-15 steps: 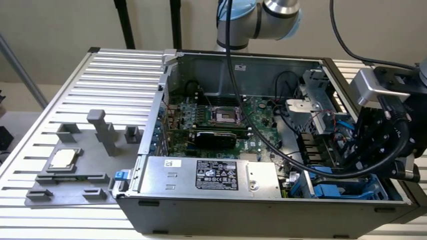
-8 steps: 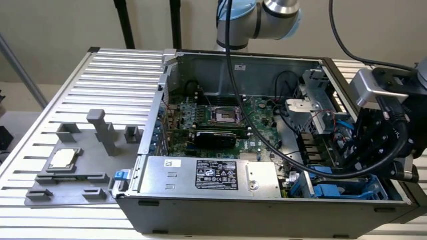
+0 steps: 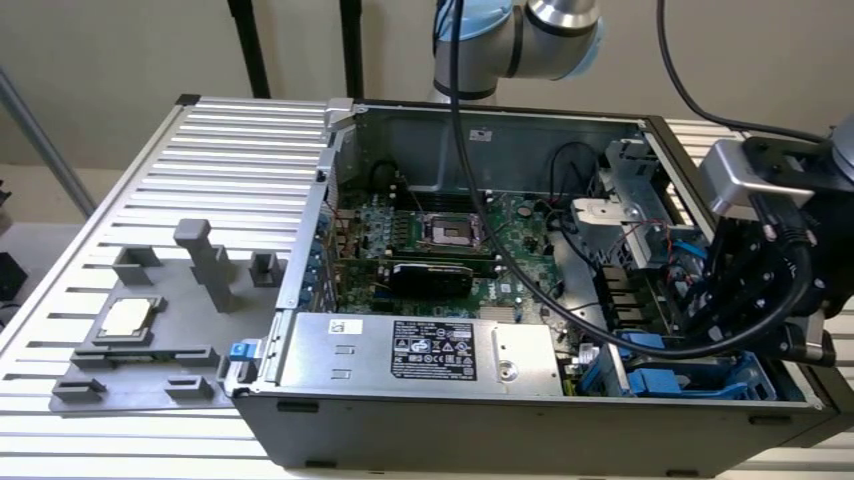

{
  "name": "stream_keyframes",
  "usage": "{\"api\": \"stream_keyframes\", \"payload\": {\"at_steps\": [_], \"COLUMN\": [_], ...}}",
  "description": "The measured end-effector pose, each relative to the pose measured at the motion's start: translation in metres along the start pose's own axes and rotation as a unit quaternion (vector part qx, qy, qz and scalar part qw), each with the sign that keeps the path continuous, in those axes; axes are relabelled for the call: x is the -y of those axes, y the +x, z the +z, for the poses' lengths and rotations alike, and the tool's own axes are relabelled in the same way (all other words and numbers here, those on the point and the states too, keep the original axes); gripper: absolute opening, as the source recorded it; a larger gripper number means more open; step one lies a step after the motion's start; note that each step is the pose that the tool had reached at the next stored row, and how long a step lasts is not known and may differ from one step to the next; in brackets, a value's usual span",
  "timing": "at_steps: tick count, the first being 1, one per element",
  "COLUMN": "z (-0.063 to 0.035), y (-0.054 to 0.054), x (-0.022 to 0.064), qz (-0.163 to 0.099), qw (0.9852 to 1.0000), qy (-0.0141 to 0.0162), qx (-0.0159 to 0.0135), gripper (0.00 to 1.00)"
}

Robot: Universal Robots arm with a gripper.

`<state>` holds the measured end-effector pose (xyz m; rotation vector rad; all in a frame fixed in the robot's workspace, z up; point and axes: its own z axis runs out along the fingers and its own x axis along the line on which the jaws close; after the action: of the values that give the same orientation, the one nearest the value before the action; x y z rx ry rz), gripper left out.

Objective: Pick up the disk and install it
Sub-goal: 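Insert the first disk wire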

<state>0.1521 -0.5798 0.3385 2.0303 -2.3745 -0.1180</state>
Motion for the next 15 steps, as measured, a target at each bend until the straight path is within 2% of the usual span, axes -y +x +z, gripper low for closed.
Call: {"api": "stream_keyframes", "payload": {"at_steps": [5, 6, 8, 9, 12, 15], "z": [0.0002, 0.0000, -0.0041, -0.0067, -0.0122, -0.0131], "y": [0.000, 0.000, 0.000, 0.000, 0.000, 0.002], "x": [-0.0013, -0.0013, -0.0016, -0.0018, -0.0029, -0.0087], "qz": [0.000, 0.000, 0.000, 0.000, 0.000, 0.000], "qw": [1.0000, 1.0000, 1.0000, 1.0000, 1.0000, 1.0000], "qy": [0.0000, 0.0000, 0.0001, 0.0001, 0.0001, 0.0001], "qx": [-0.0008, -0.0008, -0.0010, -0.0009, -0.0008, -0.0007], "gripper": [0.18, 0.24, 0.24, 0.30, 0.30, 0.30]}}
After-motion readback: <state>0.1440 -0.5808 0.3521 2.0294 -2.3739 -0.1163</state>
